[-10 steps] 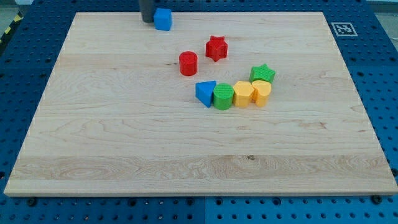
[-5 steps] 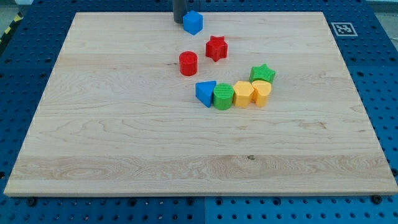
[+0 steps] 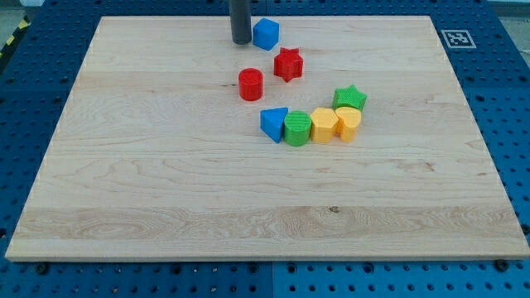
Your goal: Place the cube above the green star
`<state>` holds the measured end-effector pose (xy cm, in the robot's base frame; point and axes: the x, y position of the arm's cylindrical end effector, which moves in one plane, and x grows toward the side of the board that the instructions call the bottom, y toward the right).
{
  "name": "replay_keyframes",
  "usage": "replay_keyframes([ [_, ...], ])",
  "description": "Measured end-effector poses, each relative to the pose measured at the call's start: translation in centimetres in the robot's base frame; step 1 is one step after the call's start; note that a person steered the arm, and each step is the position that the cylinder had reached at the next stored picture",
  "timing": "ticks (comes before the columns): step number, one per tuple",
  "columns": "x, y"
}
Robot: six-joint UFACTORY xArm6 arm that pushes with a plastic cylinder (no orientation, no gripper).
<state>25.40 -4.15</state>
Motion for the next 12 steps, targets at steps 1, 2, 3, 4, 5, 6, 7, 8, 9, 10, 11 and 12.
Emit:
replay_keyframes([
  [1,-0.9,-0.3],
  [2,-1.2,-0.1],
  [3,-0.6,2.1],
  [4,-0.1,4.5],
  [5,-1.1,5.2],
  [6,-2.6,5.8],
  [7,0.3,7.7],
  [8,1.3,8.4],
  [9,0.3,9.2],
  [10,-0.9,10.8],
  [11,1.1,11.7],
  [12,1.3,12.1],
])
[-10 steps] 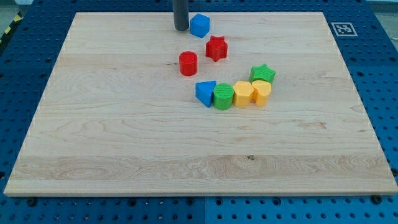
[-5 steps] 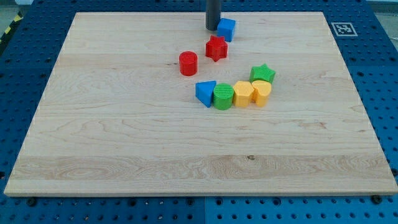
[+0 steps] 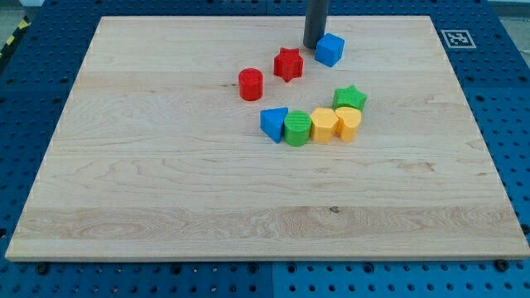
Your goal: Place the cube above the green star
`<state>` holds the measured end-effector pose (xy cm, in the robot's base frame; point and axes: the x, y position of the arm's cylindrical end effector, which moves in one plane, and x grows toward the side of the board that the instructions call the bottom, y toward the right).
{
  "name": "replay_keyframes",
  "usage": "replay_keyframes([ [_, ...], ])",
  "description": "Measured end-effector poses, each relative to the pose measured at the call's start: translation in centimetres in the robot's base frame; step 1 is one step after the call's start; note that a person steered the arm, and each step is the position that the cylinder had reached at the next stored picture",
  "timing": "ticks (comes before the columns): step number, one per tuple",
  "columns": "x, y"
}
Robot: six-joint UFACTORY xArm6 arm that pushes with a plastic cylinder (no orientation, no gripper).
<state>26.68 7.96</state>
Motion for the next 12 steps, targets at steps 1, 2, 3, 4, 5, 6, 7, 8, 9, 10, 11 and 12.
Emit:
replay_keyframes([
  [1,-0.7,2.9],
  [2,-0.2,3.8],
  [3,2.0,3.7],
  [4,2.2,3.7],
  [5,2.2,3.7],
  [6,2.1,3.7],
  [7,3.4,3.7],
  [8,4.8,3.7],
  [9,5.3,3.7],
  [10,5.9,3.7],
  [11,6.4,3.7],
  [12,6.5,3.7],
])
